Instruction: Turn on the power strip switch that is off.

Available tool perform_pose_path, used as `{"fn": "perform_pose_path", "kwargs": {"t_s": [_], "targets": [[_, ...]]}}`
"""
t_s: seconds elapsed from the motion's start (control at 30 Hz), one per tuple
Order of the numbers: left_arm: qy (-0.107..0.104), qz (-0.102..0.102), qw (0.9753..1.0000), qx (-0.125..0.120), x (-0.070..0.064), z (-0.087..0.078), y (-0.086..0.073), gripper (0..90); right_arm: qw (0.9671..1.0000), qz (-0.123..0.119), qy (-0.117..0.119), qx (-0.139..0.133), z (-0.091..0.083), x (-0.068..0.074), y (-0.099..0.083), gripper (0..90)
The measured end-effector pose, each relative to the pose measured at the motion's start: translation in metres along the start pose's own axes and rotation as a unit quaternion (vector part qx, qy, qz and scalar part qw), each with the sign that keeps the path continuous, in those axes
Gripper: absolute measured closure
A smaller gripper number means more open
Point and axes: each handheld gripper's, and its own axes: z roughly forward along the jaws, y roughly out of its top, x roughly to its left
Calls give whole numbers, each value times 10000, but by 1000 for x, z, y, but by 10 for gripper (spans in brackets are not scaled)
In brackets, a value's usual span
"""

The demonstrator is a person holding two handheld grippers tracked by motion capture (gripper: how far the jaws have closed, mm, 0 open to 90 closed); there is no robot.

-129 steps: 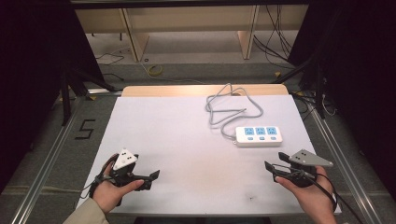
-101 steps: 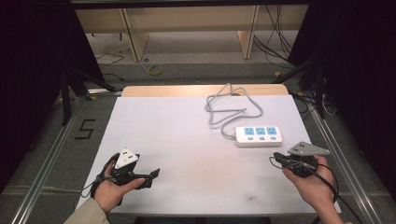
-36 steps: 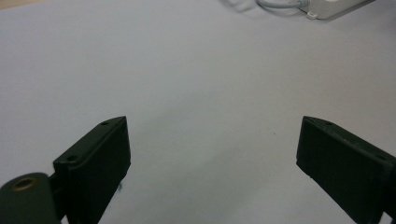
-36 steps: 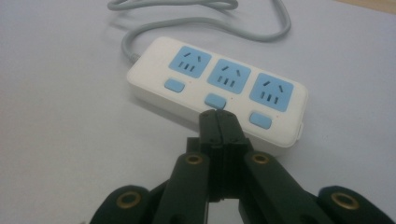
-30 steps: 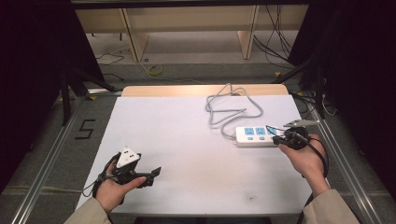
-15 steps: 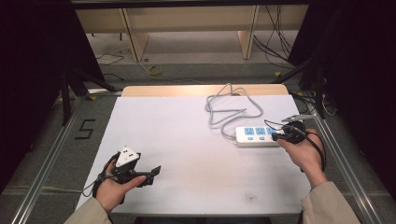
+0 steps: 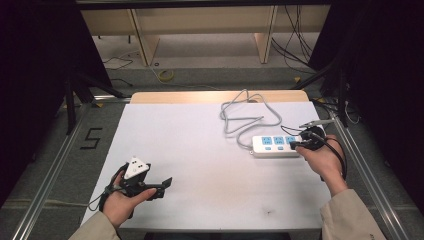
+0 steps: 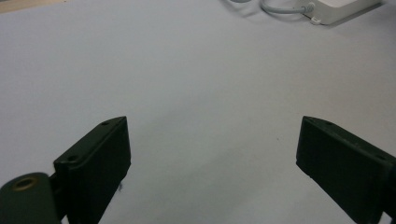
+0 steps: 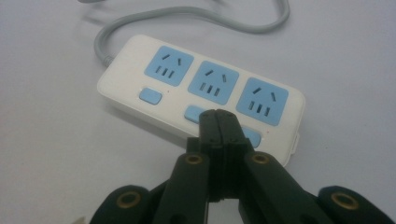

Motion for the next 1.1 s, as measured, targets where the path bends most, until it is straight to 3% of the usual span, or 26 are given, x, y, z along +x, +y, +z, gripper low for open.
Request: {"fn": "perform_pose_path", "kwargs": {"t_s": [1.1], "targets": [[-43, 34, 10000, 42, 1, 1, 0, 96, 9996, -25, -68, 276, 22, 3, 20, 900]]}}
